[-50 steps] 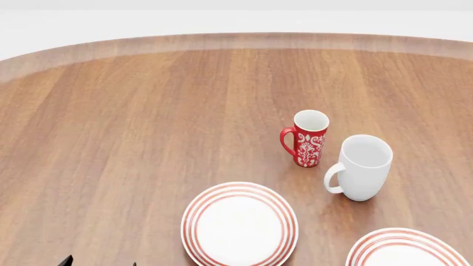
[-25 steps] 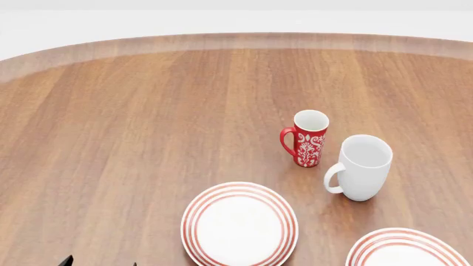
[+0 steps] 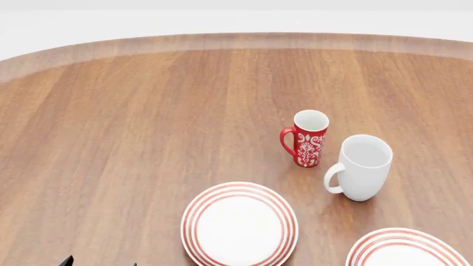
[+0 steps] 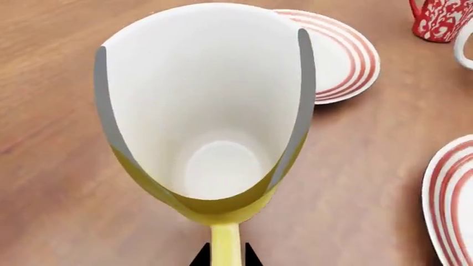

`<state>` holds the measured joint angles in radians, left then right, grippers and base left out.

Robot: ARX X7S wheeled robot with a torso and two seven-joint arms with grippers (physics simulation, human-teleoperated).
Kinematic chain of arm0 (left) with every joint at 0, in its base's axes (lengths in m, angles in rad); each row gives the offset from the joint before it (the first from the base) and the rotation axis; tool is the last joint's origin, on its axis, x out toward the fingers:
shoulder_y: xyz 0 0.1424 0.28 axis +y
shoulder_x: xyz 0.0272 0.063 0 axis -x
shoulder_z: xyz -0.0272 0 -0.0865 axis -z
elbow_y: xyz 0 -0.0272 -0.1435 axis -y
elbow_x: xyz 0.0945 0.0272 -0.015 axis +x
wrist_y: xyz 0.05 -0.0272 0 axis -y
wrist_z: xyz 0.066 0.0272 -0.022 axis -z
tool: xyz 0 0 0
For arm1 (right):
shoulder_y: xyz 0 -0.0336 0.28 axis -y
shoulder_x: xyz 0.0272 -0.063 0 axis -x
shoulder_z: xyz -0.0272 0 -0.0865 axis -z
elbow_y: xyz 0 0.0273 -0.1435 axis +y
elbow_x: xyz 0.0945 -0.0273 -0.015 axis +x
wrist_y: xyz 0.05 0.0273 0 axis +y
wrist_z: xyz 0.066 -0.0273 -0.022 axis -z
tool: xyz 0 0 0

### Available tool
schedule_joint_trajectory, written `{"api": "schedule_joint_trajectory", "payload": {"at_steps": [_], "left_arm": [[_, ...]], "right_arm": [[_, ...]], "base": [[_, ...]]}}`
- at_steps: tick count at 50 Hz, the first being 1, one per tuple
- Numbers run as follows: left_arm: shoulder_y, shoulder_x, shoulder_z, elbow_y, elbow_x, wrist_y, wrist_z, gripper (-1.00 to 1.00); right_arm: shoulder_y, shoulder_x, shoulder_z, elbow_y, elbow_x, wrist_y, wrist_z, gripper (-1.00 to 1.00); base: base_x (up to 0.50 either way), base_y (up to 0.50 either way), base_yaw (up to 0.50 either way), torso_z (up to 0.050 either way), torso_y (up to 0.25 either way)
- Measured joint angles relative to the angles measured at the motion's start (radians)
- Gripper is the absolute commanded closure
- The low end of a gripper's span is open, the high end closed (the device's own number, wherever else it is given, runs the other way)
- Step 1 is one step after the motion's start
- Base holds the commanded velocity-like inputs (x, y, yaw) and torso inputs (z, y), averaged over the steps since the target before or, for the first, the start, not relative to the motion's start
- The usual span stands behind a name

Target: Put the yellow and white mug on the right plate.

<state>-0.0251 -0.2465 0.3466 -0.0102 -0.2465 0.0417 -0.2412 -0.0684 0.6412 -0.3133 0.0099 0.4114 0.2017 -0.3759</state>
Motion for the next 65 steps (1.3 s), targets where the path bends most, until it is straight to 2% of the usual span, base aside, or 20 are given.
{"api": "schedule_joint_trajectory", "payload": {"at_steps": [28,50,65], "left_arm": [[-0.002,-0.008,0.013,0.0,-0.006,0.003,-0.009,-1.0],[-0.004,-0.014,0.021,0.0,-0.013,0.003,-0.014,-1.0],[-0.005,-0.017,0.027,-0.001,-0.016,0.006,-0.019,-1.0]], "right_arm": [[-0.168,0.097,0.254,-0.132,0.182,-0.045,0.094,1.0],[-0.166,0.064,0.393,-0.037,0.299,-0.043,0.18,1.0],[-0.127,0.034,0.433,0.054,0.346,-0.03,0.209,1.0]], "base": [[0.0,0.0,0.0,0.0,0.0],[0.0,0.0,0.0,0.0,0.0],[0.0,0.0,0.0,0.0,0.0]]}}
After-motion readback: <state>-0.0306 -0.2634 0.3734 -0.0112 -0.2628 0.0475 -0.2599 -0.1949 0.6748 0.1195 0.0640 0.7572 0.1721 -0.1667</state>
